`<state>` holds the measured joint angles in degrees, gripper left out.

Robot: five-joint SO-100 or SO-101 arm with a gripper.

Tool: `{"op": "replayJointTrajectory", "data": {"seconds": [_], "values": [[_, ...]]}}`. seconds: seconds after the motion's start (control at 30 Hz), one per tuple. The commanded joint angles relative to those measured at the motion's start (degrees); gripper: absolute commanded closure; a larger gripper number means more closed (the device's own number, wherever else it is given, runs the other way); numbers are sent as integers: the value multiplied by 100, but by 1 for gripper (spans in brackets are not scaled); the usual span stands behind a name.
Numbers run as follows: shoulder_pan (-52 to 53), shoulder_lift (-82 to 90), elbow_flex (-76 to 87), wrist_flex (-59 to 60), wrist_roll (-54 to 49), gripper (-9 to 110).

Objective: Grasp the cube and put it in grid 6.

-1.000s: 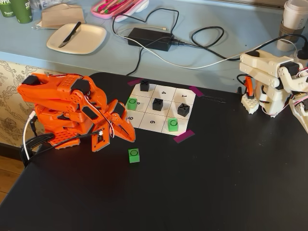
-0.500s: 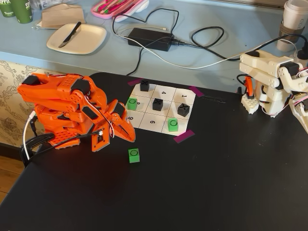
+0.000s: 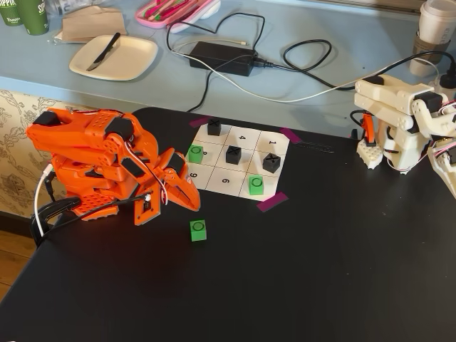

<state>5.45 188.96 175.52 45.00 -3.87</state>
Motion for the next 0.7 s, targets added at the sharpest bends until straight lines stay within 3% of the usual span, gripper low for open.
{"op": "replayJointTrajectory", "data": {"seconds": [0.0, 0.33, 0.67], "values": [[-176, -237, -141, 105, -88, 101], [-773, -2856, -2452, 439, 123, 101], [-624, -5326, -6627, 2953, -413, 101]]}}
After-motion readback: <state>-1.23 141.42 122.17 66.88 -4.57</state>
